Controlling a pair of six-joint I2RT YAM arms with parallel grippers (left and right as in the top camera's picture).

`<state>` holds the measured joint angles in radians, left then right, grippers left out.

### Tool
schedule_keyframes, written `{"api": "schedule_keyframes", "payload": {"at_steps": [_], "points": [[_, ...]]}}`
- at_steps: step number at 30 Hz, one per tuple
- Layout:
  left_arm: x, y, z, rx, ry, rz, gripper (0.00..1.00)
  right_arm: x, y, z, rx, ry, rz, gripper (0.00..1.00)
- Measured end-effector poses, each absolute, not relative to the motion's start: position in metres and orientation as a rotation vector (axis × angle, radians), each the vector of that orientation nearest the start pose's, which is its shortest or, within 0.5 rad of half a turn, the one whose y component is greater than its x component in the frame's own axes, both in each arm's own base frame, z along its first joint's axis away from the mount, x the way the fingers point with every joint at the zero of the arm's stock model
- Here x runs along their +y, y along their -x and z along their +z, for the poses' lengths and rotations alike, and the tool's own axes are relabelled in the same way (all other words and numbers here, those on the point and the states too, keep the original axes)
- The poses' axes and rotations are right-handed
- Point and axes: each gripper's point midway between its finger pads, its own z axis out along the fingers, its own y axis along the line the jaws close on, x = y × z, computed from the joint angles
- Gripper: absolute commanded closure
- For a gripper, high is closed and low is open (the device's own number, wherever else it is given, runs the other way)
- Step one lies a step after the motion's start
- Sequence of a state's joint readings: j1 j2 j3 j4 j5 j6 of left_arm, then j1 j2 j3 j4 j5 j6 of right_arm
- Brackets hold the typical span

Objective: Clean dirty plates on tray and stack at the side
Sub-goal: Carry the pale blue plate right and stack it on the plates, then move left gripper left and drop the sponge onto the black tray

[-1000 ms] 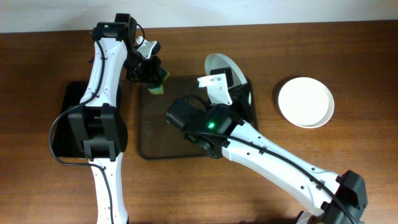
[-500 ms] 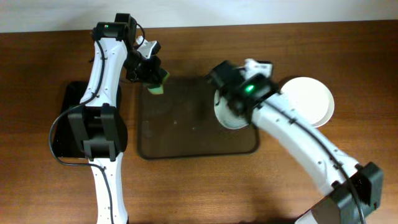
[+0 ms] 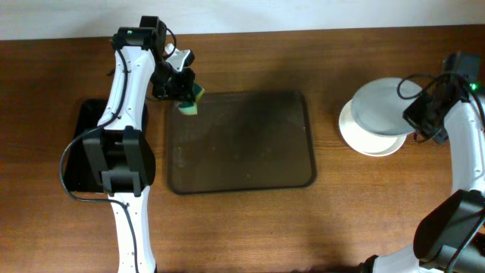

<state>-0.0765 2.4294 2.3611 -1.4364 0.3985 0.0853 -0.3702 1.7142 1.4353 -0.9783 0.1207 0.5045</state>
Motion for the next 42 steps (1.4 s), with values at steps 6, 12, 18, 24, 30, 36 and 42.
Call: {"api": "schedule_keyframes", "payload": {"at_steps": [6, 12, 18, 24, 30, 36, 42], "points": [[-0.102, -0.477, 0.097, 3.004, -0.263, -0.598, 0.99, -0.156, -0.34, 0.072, 2.563, -1.221, -0.101, 0.96], [-0.102, -0.476, 0.097, 3.009, -0.263, -0.599, 0.99, -0.137, -0.346, 0.065, 2.596, -1.155, 0.058, 0.46], [-0.075, -0.467, 0.142, 3.03, -0.185, -0.493, 0.99, -0.113, -0.341, 0.07, 2.698, -1.061, 0.214, 0.45], [-0.055, -0.473, 0.19, 2.922, -0.112, -0.402, 0.99, -0.104, -0.347, 0.147, 2.686, -0.928, 0.224, 0.45], [-0.048, -0.441, 0.212, 2.952, -0.061, -0.204, 0.99, -0.062, -0.349, 0.189, 2.66, -0.722, 0.245, 0.43], [0.034, -0.382, 0.221, 2.963, 0.326, 0.091, 0.99, -0.021, -0.357, 0.191, 2.691, -0.555, 0.275, 0.37], [0.103, -0.39, 0.115, 2.936, 0.656, 0.148, 0.94, -0.017, -0.354, 0.189, 2.711, -0.548, 0.277, 0.37]]}}
